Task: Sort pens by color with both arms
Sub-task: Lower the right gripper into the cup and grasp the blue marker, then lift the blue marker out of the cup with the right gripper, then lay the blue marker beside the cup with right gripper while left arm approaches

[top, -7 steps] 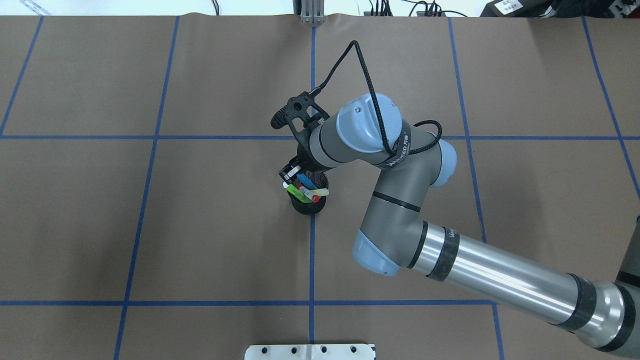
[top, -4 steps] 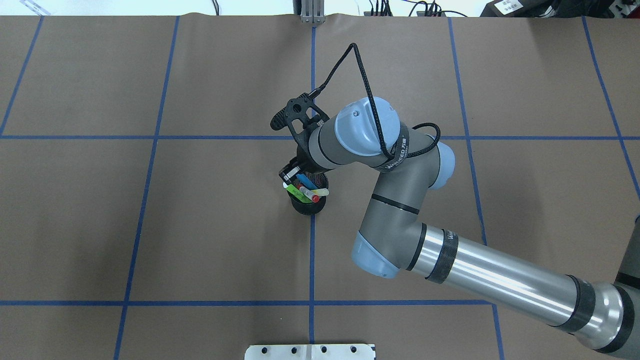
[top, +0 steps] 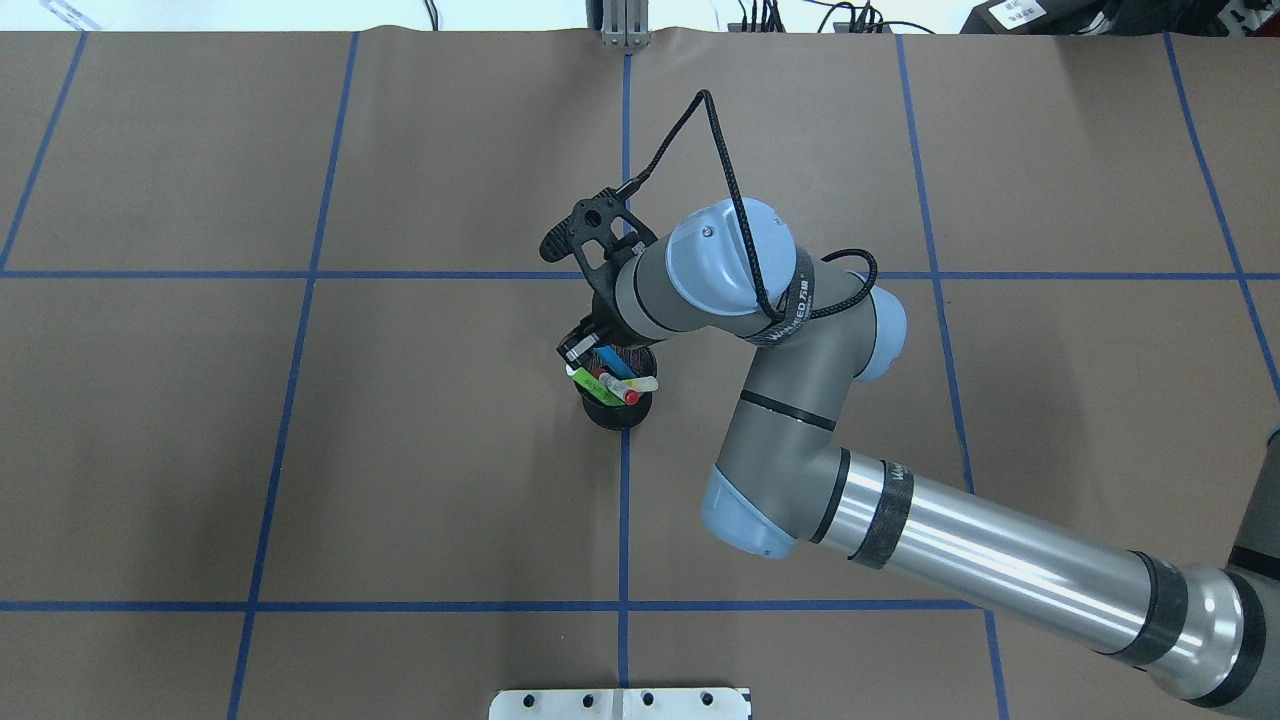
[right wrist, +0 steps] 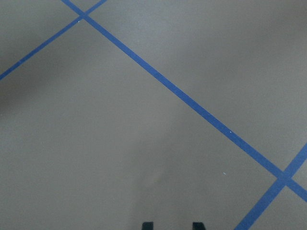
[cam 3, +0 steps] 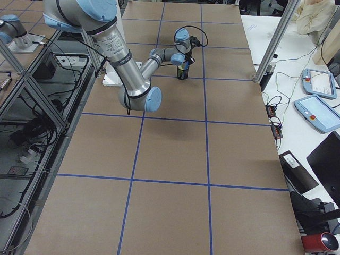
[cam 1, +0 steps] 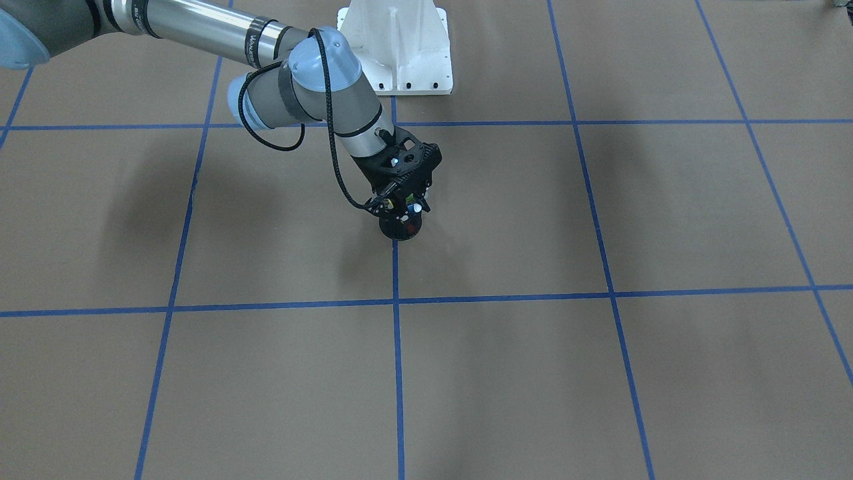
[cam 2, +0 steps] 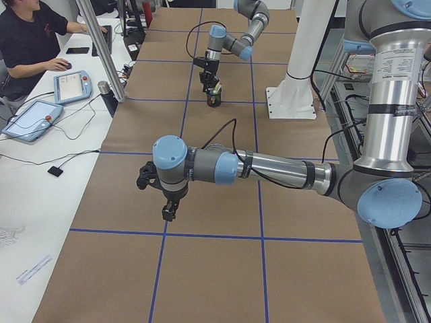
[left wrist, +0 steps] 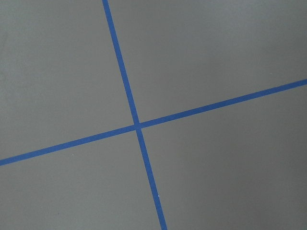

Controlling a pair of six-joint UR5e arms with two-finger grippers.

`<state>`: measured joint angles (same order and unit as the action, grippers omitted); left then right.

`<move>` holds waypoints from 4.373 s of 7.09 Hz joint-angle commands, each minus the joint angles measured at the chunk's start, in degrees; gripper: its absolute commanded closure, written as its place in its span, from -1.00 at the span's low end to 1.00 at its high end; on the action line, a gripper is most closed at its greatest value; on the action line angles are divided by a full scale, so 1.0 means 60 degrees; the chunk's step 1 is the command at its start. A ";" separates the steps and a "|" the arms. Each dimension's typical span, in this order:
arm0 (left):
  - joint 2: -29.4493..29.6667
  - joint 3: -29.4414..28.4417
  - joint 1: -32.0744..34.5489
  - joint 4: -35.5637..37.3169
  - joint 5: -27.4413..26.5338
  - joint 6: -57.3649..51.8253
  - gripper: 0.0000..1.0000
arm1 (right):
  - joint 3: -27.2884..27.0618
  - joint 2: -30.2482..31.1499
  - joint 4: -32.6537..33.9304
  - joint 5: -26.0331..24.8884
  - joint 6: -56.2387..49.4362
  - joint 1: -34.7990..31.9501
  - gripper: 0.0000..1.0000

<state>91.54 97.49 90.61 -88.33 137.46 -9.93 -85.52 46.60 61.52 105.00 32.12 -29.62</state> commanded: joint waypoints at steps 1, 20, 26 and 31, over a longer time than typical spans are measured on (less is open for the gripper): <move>-0.0008 -0.0003 0.0000 0.0000 -0.0014 0.0000 -0.99 | 0.0000 -0.0003 0.0000 0.0004 0.0080 0.0001 0.79; 0.0779 0.0727 -0.0320 -0.0058 0.0595 0.2932 -0.99 | 0.1347 -0.0633 0.3231 0.3769 0.3334 -0.3046 0.99; 0.4676 0.1930 -0.5018 0.0044 -0.1006 1.2545 -0.99 | 0.2313 -0.0735 0.3369 0.3681 0.3493 -0.2578 1.00; 0.5807 0.1711 -0.6867 0.0117 -0.2473 1.4471 -0.99 | 0.2329 -0.0589 0.3340 0.3303 0.3567 -0.2226 -0.42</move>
<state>125.06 108.29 51.91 -87.64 124.93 74.78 -71.50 43.02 81.73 126.21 53.39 -43.30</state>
